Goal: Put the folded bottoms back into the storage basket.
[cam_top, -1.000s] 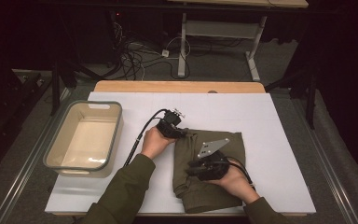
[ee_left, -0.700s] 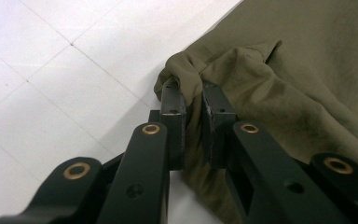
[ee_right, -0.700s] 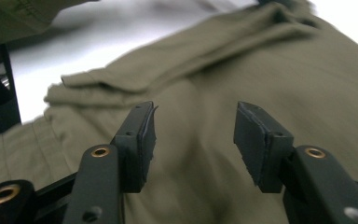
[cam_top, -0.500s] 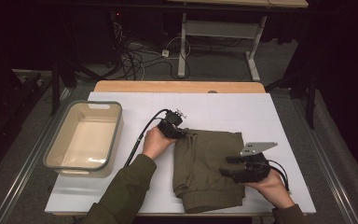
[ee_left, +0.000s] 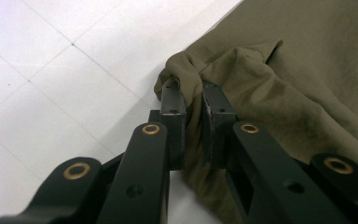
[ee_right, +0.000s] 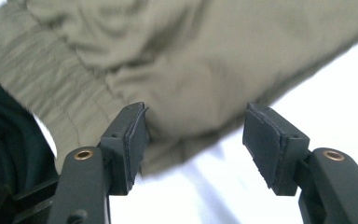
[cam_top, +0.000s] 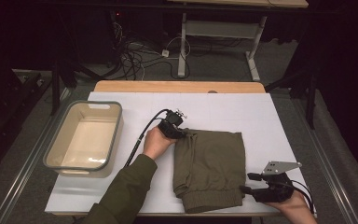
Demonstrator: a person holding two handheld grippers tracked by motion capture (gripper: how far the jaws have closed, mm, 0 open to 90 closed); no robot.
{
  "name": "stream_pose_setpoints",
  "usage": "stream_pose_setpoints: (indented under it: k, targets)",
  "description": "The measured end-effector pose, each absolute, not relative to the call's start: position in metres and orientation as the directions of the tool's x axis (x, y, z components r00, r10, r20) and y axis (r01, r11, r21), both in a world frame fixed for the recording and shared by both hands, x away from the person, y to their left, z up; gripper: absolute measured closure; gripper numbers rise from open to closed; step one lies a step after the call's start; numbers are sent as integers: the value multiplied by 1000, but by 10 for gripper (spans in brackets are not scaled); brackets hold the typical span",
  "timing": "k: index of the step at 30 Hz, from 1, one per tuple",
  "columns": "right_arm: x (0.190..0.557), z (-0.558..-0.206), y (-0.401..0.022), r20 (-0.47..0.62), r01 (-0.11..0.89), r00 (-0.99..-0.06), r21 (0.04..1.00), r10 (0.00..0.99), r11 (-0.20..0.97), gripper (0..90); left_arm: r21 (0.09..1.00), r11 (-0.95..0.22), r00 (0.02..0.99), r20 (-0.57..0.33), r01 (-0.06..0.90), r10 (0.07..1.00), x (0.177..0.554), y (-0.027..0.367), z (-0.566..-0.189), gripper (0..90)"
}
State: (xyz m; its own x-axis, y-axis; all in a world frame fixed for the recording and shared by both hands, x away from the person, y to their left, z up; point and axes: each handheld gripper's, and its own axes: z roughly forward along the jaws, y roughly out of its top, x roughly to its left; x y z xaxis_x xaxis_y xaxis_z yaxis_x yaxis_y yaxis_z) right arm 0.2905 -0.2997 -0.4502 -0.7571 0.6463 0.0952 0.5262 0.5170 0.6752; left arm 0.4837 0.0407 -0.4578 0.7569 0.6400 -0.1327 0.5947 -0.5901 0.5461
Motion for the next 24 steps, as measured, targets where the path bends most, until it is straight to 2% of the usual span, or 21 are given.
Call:
stream_pose_setpoints:
  k: [8, 15, 20, 22, 24]
  targets:
    - [276, -463, -301, 70, 513, -784, 633, 617, 580, 414, 545, -590, 756, -130, 595, 642, 483, 40, -458, 800]
    - [271, -467, -285, -33, 440, -809, 627, 586, 643, 440, 545, -591, 754, -125, 595, 644, 483, 40, -458, 801]
    - [271, -466, -282, -39, 433, -813, 626, 581, 648, 604, 545, -593, 755, -119, 592, 644, 482, 39, -458, 802]
    - [271, -466, -280, -26, 419, -830, 631, 557, 653, 762, 549, -596, 756, -104, 586, 647, 481, 38, -458, 808]
    - [270, -465, -278, -28, 415, -834, 627, 551, 659, 833, 551, -594, 754, -103, 587, 649, 480, 38, -457, 814]
